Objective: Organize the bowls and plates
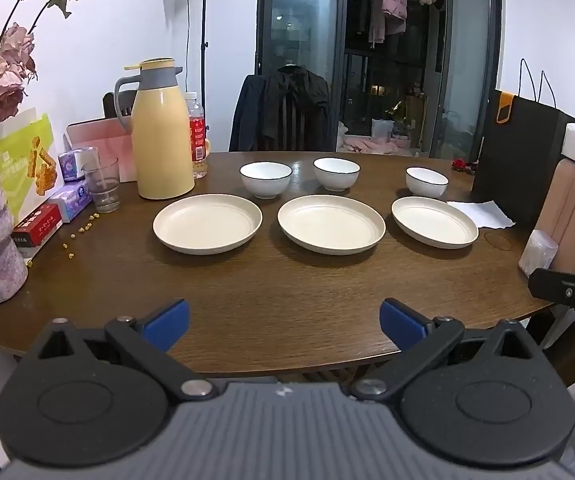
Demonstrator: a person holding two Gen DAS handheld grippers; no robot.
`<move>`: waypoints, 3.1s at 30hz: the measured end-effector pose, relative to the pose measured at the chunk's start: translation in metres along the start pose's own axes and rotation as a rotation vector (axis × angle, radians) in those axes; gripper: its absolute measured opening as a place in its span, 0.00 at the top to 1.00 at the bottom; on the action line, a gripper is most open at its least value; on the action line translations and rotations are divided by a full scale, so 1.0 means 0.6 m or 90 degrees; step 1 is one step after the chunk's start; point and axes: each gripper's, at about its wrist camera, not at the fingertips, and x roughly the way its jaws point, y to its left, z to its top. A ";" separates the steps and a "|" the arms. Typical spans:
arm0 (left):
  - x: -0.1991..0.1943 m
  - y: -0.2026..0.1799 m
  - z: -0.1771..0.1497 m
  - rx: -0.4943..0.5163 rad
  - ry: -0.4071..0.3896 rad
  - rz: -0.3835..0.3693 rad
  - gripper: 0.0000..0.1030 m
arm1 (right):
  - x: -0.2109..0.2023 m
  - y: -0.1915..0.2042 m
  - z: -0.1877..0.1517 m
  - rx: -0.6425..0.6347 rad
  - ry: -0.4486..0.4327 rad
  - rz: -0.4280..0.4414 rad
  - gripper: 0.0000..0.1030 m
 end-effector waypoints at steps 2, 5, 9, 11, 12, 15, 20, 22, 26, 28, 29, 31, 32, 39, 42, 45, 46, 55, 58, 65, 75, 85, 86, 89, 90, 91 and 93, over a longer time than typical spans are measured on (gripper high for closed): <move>0.000 0.001 0.000 0.000 0.000 -0.003 0.00 | -0.001 0.000 0.000 -0.001 0.001 -0.001 0.00; 0.000 0.000 0.000 0.003 0.001 -0.001 0.00 | -0.001 -0.001 0.000 -0.001 0.001 -0.001 0.00; 0.000 -0.001 0.000 0.004 0.000 0.001 0.00 | -0.002 -0.002 0.000 0.000 0.001 0.000 0.00; 0.000 0.000 0.000 0.003 -0.002 0.000 0.00 | -0.002 -0.002 0.000 0.000 0.001 0.000 0.00; -0.004 0.001 0.003 0.003 -0.002 0.000 0.00 | -0.002 -0.003 0.000 -0.001 0.001 0.000 0.00; -0.004 0.001 0.003 0.003 -0.002 -0.001 0.00 | -0.003 -0.003 0.000 -0.002 0.001 0.000 0.00; -0.005 -0.003 0.000 0.003 -0.002 -0.001 0.00 | -0.003 -0.005 0.000 0.000 0.001 0.000 0.00; -0.005 -0.004 0.000 0.004 -0.002 0.000 0.00 | -0.003 -0.005 0.000 0.000 0.001 -0.001 0.00; -0.007 -0.007 0.001 0.004 -0.002 0.000 0.00 | -0.005 -0.005 0.000 0.001 0.000 -0.002 0.00; -0.009 -0.011 0.003 0.004 -0.001 0.000 0.00 | -0.005 -0.006 0.000 0.001 0.000 -0.002 0.00; -0.009 -0.011 0.002 0.004 -0.002 0.000 0.00 | -0.005 -0.006 0.000 0.001 -0.001 -0.003 0.00; -0.009 -0.011 0.002 0.004 -0.002 0.000 0.00 | -0.006 0.000 -0.001 0.001 -0.001 -0.004 0.00; -0.009 -0.011 0.002 0.004 -0.002 0.000 0.00 | -0.006 0.000 0.000 0.001 -0.001 -0.004 0.00; -0.020 -0.030 0.000 0.005 -0.009 -0.005 0.00 | -0.009 -0.005 -0.001 0.001 -0.002 -0.003 0.00; -0.021 -0.029 0.000 0.004 -0.009 -0.005 0.00 | -0.009 -0.005 -0.001 0.002 -0.003 -0.003 0.00; -0.021 -0.030 0.000 0.003 -0.009 -0.006 0.00 | -0.014 -0.008 0.001 0.002 -0.002 -0.004 0.00; -0.022 -0.032 0.000 0.004 -0.009 -0.004 0.00 | -0.013 -0.009 0.001 0.002 -0.003 -0.003 0.00; -0.023 -0.030 0.000 0.002 -0.009 -0.007 0.00 | -0.016 -0.009 -0.001 0.003 -0.003 -0.003 0.00; -0.022 -0.028 0.000 0.003 -0.010 -0.006 0.00 | -0.015 -0.009 -0.001 0.002 -0.003 -0.003 0.00; -0.022 -0.029 -0.001 0.004 -0.010 -0.006 0.00 | -0.014 -0.014 0.000 0.003 -0.002 -0.004 0.00; -0.020 -0.027 -0.001 0.002 -0.010 -0.009 0.00 | -0.011 -0.012 -0.004 0.003 0.001 -0.005 0.00; -0.021 -0.027 -0.001 0.003 -0.010 -0.008 0.00 | -0.006 -0.009 -0.004 0.002 0.004 -0.003 0.00; -0.020 -0.026 -0.001 0.003 -0.010 -0.007 0.00 | -0.005 -0.008 -0.005 0.002 0.004 -0.003 0.00; -0.021 -0.026 -0.001 0.003 -0.010 -0.008 0.00 | -0.005 -0.007 -0.005 0.002 0.004 -0.003 0.00; -0.020 -0.026 -0.001 0.002 -0.010 -0.009 0.00 | -0.005 -0.008 -0.005 0.002 0.004 -0.003 0.00; -0.022 -0.027 -0.001 0.000 -0.011 -0.012 0.00 | -0.005 -0.008 -0.005 0.002 0.004 -0.003 0.00; -0.020 -0.025 -0.001 0.000 -0.010 -0.011 0.00 | 0.000 -0.005 -0.004 0.000 0.006 -0.002 0.00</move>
